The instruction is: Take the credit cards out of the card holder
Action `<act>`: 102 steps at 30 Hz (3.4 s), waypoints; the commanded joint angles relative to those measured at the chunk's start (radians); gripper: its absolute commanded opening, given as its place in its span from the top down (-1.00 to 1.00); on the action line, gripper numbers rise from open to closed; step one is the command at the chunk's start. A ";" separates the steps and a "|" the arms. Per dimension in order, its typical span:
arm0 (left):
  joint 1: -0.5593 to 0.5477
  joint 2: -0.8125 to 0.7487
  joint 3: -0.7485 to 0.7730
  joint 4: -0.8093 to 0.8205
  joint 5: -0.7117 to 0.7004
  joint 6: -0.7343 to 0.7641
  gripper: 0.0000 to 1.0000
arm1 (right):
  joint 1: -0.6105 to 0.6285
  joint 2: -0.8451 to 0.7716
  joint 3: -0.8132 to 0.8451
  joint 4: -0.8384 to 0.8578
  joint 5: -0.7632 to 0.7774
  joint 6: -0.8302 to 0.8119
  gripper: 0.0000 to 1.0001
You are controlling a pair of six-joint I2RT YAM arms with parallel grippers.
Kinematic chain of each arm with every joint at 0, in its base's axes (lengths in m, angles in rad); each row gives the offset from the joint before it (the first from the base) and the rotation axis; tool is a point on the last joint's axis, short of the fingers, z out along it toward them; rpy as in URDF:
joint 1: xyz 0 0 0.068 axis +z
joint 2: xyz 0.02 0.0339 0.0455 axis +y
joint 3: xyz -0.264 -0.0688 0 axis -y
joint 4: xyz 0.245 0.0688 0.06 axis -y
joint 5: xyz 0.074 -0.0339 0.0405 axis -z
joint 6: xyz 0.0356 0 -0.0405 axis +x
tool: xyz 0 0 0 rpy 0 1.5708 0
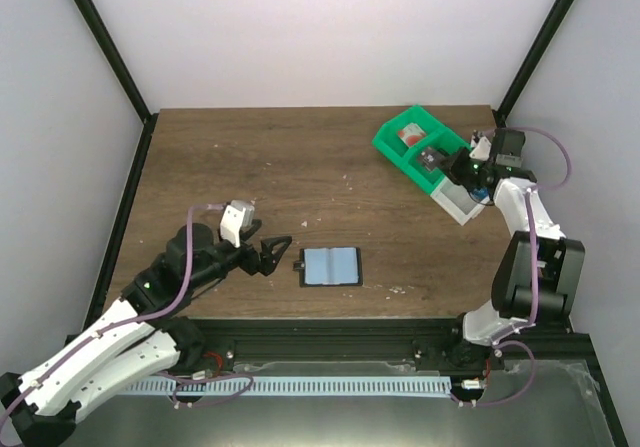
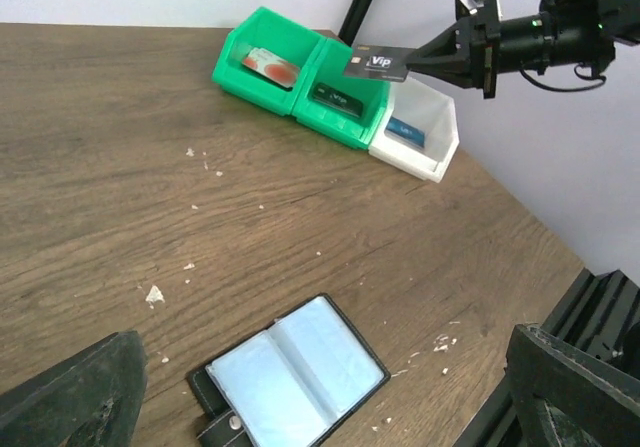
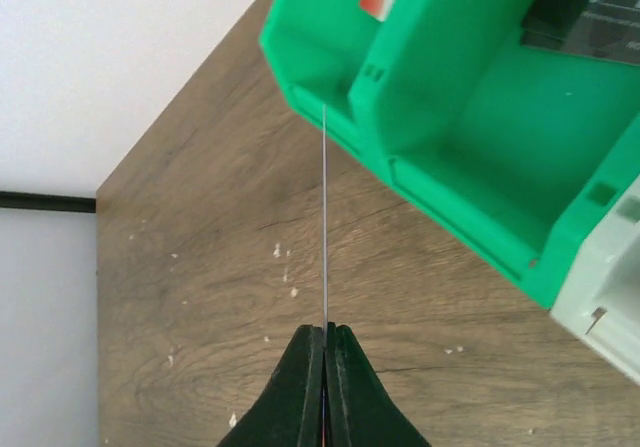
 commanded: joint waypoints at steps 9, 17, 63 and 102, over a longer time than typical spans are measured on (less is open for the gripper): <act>0.000 -0.042 -0.012 -0.019 -0.024 0.028 -0.99 | -0.061 0.283 0.311 -0.166 0.054 -0.056 0.99; 0.000 -0.057 -0.012 -0.033 -0.074 0.014 -0.99 | -0.067 0.470 0.483 -0.215 0.060 -0.046 0.99; 0.000 -0.043 -0.011 -0.042 -0.094 0.004 -1.00 | -0.077 0.598 0.625 -0.208 0.233 0.076 0.58; -0.001 0.268 -0.219 0.324 0.260 -0.346 -0.38 | 0.370 -0.228 -0.233 -0.017 0.208 0.108 0.36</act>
